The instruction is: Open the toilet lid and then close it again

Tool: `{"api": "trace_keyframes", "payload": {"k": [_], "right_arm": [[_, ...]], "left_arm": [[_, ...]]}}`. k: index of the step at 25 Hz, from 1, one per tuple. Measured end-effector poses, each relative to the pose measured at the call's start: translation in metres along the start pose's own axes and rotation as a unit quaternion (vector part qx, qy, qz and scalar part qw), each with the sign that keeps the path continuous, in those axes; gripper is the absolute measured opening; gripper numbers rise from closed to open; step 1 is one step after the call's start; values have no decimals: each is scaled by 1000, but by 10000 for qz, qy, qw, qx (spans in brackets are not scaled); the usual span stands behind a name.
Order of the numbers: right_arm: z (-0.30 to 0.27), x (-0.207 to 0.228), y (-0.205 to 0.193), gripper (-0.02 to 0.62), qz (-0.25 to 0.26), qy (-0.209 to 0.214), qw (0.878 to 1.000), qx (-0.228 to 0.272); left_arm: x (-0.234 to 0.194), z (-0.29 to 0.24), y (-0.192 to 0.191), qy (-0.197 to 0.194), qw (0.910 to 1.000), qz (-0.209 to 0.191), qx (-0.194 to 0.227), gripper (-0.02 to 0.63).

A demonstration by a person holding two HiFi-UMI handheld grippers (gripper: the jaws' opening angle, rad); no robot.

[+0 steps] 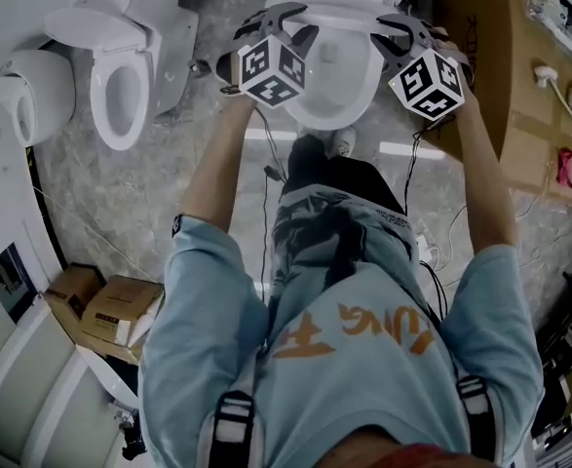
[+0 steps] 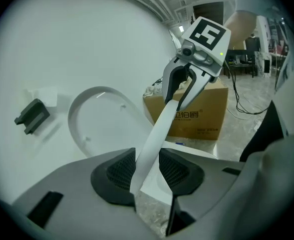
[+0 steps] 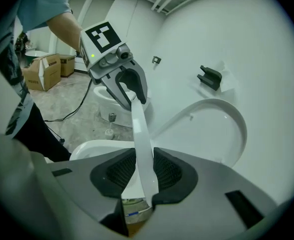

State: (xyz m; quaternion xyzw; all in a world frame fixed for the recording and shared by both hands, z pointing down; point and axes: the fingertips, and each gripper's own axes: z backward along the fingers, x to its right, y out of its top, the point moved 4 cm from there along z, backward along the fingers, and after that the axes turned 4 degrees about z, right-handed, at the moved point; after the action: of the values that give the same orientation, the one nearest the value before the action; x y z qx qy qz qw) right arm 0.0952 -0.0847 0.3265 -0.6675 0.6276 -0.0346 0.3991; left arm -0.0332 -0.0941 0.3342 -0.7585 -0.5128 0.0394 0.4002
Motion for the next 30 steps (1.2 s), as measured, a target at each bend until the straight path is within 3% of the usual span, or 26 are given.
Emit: {"api": "trace_keyframes", "payload": {"k": [7, 15, 25, 30], "right_arm": [[-1, -65, -14, 137, -164, 597, 9977, 261], [-19, -140, -32, 162, -269, 1298, 9908, 271], [-56, -226, -66, 160, -802, 1932, 9778, 143], [-81, -265, -88, 152, -901, 2067, 9742, -78]], "left_arm": [[58, 6, -39, -362, 9987, -273, -248, 169], [120, 4, -94, -1075, 9918, -396, -565, 189], [194, -20, -166, -1799, 9740, -848, -1083, 201], [226, -40, -203, -1969, 9637, -1210, -1340, 204]]}}
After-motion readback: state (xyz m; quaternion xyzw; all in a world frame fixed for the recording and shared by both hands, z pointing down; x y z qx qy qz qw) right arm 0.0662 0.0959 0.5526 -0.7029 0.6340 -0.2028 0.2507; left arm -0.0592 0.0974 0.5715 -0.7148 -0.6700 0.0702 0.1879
